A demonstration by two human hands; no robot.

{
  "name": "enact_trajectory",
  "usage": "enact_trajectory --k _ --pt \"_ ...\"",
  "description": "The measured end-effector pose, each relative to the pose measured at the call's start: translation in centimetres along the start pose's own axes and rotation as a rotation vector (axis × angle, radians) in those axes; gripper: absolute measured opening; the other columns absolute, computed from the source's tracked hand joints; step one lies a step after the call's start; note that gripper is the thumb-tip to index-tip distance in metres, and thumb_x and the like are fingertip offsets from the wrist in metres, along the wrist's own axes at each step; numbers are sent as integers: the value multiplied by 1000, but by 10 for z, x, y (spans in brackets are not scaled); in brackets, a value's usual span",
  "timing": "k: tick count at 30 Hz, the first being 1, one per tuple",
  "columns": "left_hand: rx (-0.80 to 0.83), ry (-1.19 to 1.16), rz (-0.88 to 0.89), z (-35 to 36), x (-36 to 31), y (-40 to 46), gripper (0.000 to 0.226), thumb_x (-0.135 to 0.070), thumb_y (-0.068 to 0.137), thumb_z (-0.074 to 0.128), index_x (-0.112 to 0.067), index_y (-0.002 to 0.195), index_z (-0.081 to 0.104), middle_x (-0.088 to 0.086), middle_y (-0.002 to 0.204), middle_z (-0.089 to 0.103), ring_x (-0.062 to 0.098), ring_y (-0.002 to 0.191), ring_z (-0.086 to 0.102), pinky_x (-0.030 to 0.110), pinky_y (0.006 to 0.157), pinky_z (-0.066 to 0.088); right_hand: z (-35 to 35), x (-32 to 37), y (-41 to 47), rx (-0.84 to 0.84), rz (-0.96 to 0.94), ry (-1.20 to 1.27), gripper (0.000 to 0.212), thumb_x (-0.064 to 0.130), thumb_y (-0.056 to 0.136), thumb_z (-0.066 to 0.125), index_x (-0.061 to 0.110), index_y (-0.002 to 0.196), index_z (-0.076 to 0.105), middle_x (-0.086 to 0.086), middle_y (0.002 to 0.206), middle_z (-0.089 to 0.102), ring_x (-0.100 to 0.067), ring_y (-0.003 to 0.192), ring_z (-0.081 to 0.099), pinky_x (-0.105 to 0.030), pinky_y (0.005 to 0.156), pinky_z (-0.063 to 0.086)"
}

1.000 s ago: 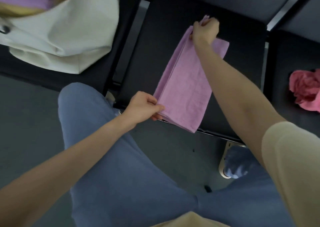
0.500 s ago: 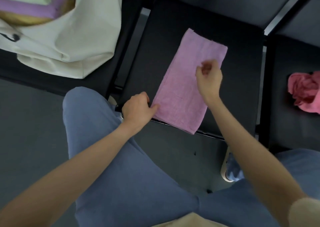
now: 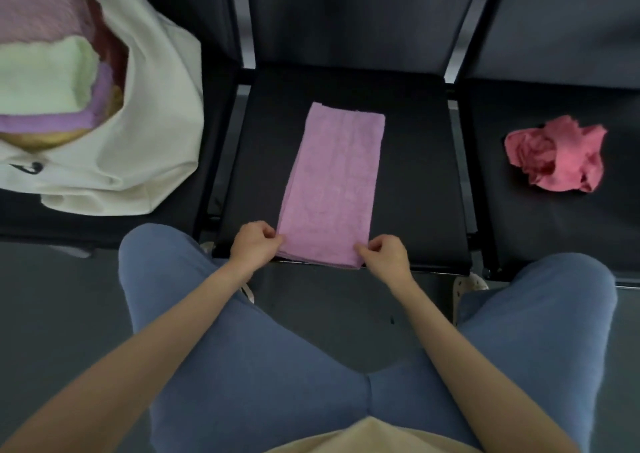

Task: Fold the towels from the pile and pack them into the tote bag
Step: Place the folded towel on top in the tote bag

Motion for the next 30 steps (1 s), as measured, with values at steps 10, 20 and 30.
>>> enact_trajectory --k 10,20,30 --pt "228 -609 -184 9 -14 -71 16 -3 92 60 -11 104 54 20 83 67 25 56 69 29 52 58 -45 -5 -44 169 79 514 16 9 91 59 11 107 57 -9 80 65 -13 54 59 -21 49 49" --pt "333 -1450 -391 12 -63 -27 26 -5 92 47 10 110 59 26 106 69 33 98 69 38 85 57 -30 24 6 259 512 1296 11 0 93 51 -5 87 60 -13 83 61 -17 73 60 -20 55 56" --pt "109 -1283 -266 32 -53 16 16 -1 95 46 6 106 55 25 117 62 31 107 64 39 96 50 -19 26 41 72 390 1007 35 -1 91 53 -4 125 43 -23 105 62 -27 90 68 -29 68 59"
Point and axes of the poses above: each hand's wrist, its own y-axis towards the middle knuckle, its own z-axis out of the palm, x = y × z, the point moved 7 cm from there along y, towards the middle knuckle
